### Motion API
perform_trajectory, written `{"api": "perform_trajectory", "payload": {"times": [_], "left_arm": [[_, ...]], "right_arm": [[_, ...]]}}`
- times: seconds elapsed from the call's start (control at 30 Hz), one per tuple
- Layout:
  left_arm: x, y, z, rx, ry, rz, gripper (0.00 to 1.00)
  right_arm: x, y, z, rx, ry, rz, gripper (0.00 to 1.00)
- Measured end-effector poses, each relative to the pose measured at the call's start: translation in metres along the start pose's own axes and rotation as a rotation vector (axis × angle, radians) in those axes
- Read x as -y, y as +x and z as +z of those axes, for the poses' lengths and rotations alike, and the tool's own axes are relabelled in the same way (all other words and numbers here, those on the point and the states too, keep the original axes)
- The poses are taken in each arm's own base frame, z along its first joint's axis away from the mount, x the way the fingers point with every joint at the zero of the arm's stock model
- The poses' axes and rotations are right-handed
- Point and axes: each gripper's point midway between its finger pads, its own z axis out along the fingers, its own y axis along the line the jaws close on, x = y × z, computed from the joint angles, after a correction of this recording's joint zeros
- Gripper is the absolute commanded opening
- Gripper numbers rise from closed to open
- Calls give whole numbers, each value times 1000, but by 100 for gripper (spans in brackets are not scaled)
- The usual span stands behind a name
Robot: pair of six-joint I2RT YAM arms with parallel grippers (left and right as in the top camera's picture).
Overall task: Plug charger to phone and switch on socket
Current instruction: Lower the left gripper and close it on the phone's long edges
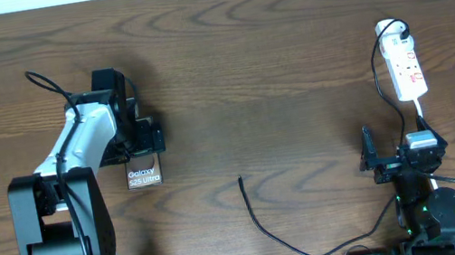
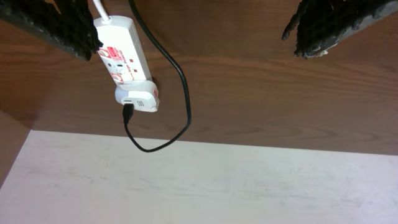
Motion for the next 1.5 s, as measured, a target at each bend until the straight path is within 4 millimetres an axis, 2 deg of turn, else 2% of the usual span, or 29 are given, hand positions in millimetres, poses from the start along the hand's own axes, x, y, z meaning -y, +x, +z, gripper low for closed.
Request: {"api": "perform_trajectory", "payload": {"times": [0.2, 0.53, 1.0, 1.5], "left_arm": [[1, -11, 2, 51, 4, 1, 100], [-1, 5, 17, 17, 0, 1, 100], [0, -3, 17, 49, 4, 1, 100], [-1, -2, 18, 46, 3, 1, 100]], "right_arm": [[0, 0, 0, 0, 0, 0, 99], [0, 0, 0, 0, 0, 0, 99], [0, 0, 0, 0, 0, 0, 99], [0, 0, 0, 0, 0, 0, 99]]}}
